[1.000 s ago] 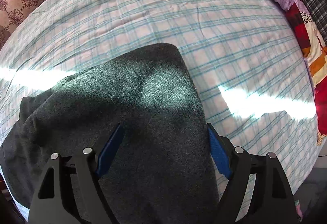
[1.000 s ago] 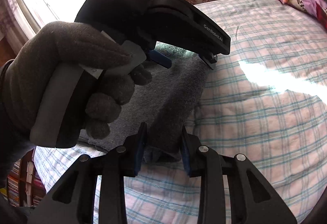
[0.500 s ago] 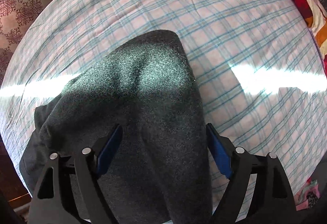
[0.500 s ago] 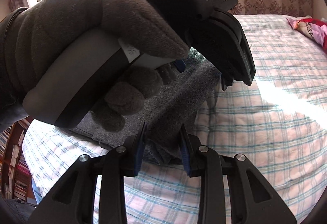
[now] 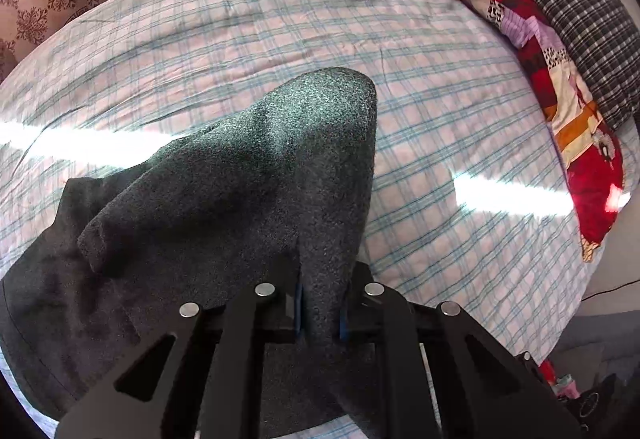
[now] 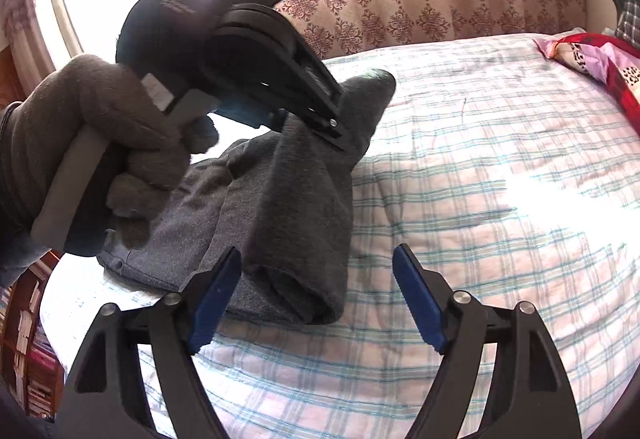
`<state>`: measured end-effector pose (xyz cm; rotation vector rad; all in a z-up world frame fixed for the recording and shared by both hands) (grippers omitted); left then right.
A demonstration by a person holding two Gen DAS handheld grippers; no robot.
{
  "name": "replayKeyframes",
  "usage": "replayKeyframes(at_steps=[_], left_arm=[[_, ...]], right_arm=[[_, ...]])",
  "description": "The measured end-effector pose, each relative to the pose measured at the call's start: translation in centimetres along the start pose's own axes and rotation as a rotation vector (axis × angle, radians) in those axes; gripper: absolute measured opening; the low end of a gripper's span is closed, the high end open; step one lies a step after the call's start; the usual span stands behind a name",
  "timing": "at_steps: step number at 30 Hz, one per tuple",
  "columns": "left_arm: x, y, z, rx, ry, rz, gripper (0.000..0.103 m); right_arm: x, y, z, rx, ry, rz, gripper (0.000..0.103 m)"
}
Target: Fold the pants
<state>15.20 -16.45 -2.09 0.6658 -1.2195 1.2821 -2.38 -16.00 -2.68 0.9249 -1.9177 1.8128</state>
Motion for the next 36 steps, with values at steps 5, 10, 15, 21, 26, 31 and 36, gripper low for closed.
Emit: replayKeyframes(at_steps=[5,10,15,21,26,31,36], left_arm=[[1.4,-0.2,-0.3,0.057,0.071,0.039,0.012],[3.6,-0.3,-2.5,0.096,0.138,0.080,0.012],[7.4,-0.8,-6.4,0.149,0.242,0.130,0.012],[11.7,-1.2,-13.6,0.241,0.388,0.172,0.012],[14.2,-0.3,-21.2,0.302,0.442,0.222,0.012],[14.7,1.3,-28.9,0.353,0.433,0.252,0.012],[13.3,3.4,-35.7,0.416,0.396,0.253,0.012]], right_arm=[[-1.8,-0.6,-2.0,-0.008,-0.024,-0.030,0.078],[-2.2,-2.4,-3.9,0.063,0.073,-0.014,0.028],[-1.5,-5.6,-7.9,0.191,0.121,0.052,0.023],[-1.4,-9.8,-15.4,0.348,0.102,0.121,0.023],[-3.6,-11.3,-22.3,0.455,0.047,0.130,0.023],[-7.0,-11.4,-28.3,0.542,-0.010,0.100,0.023],[-9.9,-10.7,-32.3,0.600,-0.056,0.071,0.023]])
Point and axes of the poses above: each gripper's, at about its wrist camera, not at the fingertips, and x roughly against the way its jaws point, z to its right, y to its underside, the point moved 8 cm from there along -x, roughly the way its jaws point, and after that the axes turned 13 degrees about x, right-handed, at the moved point
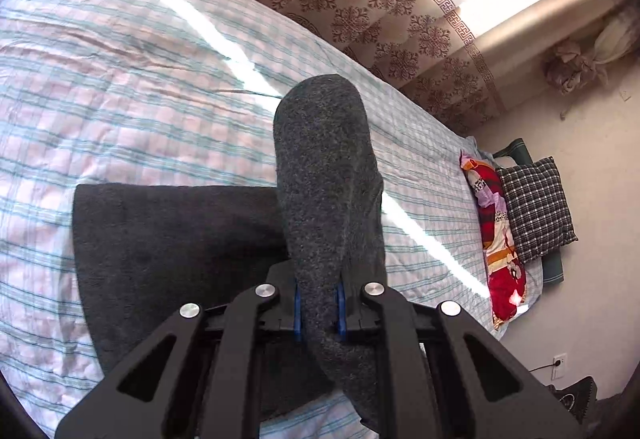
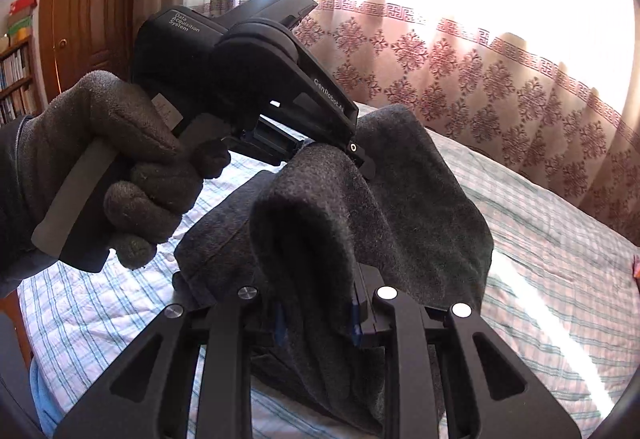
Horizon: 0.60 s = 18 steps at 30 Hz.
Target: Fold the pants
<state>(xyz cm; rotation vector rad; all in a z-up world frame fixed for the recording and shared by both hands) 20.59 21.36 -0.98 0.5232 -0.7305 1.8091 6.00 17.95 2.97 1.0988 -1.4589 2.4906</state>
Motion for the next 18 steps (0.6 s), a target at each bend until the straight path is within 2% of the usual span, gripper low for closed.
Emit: replayKeyframes(at_steps=[6,12,15,18], left_arm=[[0.1,0.0,-5.4,0.052,-0.028,0.007,0.012],[0.5,-0.5,-7.6,0.083,-0.014,0.028,0.012],[0.6,-0.6,-8.5,0.068,-0.056,0.052,0.018],[0.0,-0.2,-9.3,0.030,-0.132,0.065,0.026]], right_arm=[[-2.1,0.2,-4.0,0.043,-0.054,-0.023,0.023],[-3.6,-0.4,-5.6,0.044,-0.084,-0.025,0.023],[-4.7,-0.2,-6.7,0.072,-0.105,-0.035,0.024],[-5.5,0.7,-7.6,0.056,-0.206,-0.046,0.041]])
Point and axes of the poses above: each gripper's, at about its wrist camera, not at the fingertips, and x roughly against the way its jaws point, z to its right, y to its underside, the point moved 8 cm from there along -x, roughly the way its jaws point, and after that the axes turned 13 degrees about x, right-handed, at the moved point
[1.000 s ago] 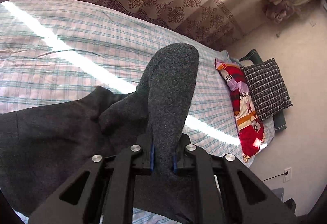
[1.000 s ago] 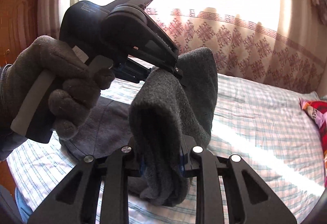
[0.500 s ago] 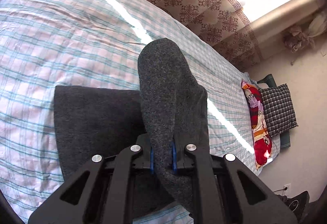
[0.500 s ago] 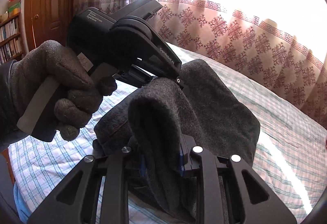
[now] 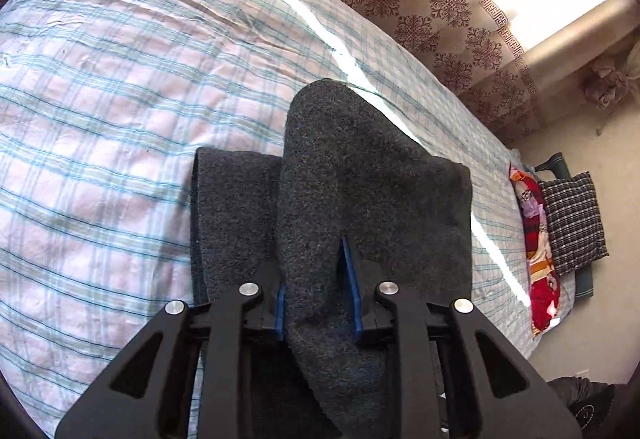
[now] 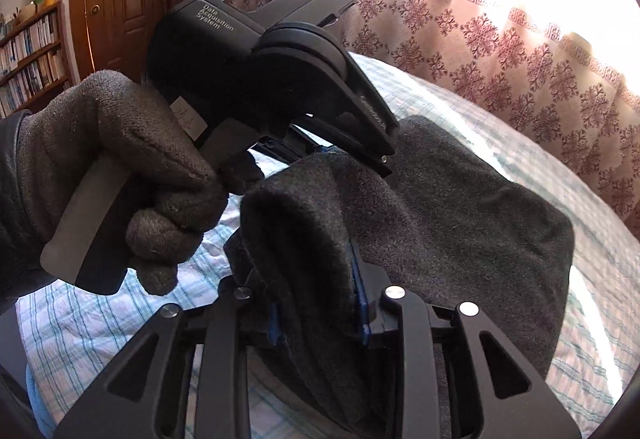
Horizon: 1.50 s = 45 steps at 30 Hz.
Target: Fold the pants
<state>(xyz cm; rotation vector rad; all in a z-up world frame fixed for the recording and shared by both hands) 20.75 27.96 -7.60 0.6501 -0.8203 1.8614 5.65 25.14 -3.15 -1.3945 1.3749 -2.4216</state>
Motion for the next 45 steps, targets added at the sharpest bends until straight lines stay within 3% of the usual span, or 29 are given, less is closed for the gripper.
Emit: replayKeyframes(at_steps=[1,7,12,17,21,26,29,33,36,41,45], left_arm=[[0.0,0.2,0.0,-0.016,-0.009,0.010,0.027],[1.3,0.6,0.2,-0.079,-0.101,0.064,0.029],[4.0,0.4,0.4,-0.120,-0.263,0.143,0.030],[6.2,0.7,4.4,-0.144,-0.213,0.195,0.030],[4.3,1.0,8.1,-0.160,-0.173,0.204,0.034],[-0.3,-0.3,7.8,-0.056,-0.164,0.237,0.034],[-1.8,-1.1,6.0,0.010,-0.167,0.267,0.034],[-2.6,-1.0,5.3,-0.069,-0.204,0.293,0.034],[-2.9,-1.1,4.6,-0.074,-0.202,0.296,0.034],[-2.8,-1.3,4.1,-0.057,-0.165,0.290,0.034],[-1.6,-1.0,4.7,-0.014,-0.142,0.246,0.034]], right_arm=[[0.0,0.3,-0.1,-0.004,-0.023,-0.004,0.051],[4.3,2.2,3.2,-0.111,-0.140,0.021,0.054],[7.9,5.4,11.4,-0.299,-0.057,0.033,0.055],[8.2,7.7,17.9,-0.377,0.092,-0.009,0.055],[6.8,7.4,22.4,-0.403,0.166,0.004,0.055],[1.4,5.2,24.3,-0.365,0.086,-0.023,0.054],[-1.4,5.0,25.1,-0.351,0.096,-0.069,0.054],[-4.5,5.5,25.3,-0.322,0.090,-0.126,0.054],[-6.4,6.0,25.1,-0.308,0.075,-0.158,0.055],[-7.5,5.7,25.5,-0.318,0.050,-0.178,0.055],[-4.0,5.1,25.3,-0.306,0.065,-0.122,0.055]])
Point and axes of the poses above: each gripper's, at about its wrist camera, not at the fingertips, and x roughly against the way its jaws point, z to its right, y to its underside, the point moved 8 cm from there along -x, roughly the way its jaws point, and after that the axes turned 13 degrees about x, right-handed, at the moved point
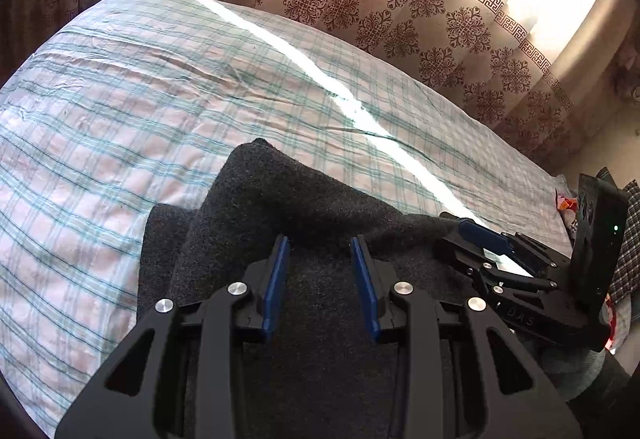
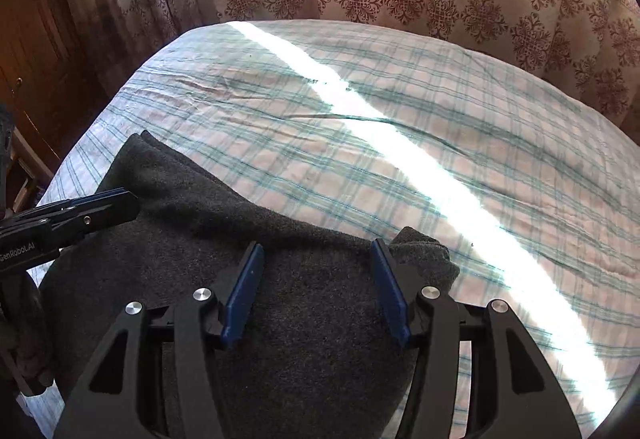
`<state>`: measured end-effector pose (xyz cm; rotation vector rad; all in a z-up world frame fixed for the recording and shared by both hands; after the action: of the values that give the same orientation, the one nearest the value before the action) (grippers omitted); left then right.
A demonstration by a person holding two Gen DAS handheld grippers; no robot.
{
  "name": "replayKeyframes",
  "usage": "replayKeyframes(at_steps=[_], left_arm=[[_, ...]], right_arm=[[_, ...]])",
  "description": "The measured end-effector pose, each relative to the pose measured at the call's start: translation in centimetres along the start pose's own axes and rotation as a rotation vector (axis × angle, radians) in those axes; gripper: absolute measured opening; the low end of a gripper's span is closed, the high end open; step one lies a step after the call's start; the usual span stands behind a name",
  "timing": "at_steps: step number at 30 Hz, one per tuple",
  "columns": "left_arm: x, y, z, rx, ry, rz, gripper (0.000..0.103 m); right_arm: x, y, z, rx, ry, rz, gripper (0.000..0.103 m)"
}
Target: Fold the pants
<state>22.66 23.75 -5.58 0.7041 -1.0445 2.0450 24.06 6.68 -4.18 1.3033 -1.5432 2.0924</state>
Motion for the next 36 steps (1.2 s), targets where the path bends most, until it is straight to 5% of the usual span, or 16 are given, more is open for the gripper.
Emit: replayKeyframes(at_steps=[11,17,27,28,32,36], left_arm=[[6.9,5.8,-1.1,-0.118,-0.113,-0.017,0.034],[6.9,10.3,-3.4,-0.123,-0.177,-0.042,0.034],[6.9,10.5,-4.0,-0.090,-0.149,-0.030,0.034],[7.6,10.3,-3.9,-0.074,-0.136,-0.023,0.037],[10.6,8.4,-4.2,-0.029,-0.119,0.074,0.089],[10.2,6.8,-5.8,-0.019,-0.152,0.069,0.092]], right_arm=[[8.5,7.8,-3.0,-0.031,-0.053,0.010,0.055],[7.4,11.7,-5.3,-0.017,-0.073,-0.072,0.055],[6.6,12.7,-5.2,-0.040,-0.075,-0.102,0.063],[7.0,12.8,-4.6,-0.070,-0.077,-0.092,0.071],[7.5,13.7,-2.4,-0.198,-0.099,-0.082,0.073],[6.6,13.8,-0.9,-0.279,-0.128,-0.087,0.073]])
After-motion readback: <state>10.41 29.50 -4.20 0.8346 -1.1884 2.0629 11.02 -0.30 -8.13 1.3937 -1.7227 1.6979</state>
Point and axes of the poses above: each gripper's, at about its wrist camera, not at the fingertips, and x roughly against the way its jaws point, z to its right, y to its underside, the point moved 8 cm from there along -x, roughly the way its jaws point, and after that the axes turned 13 degrees about x, right-handed, at the moved point
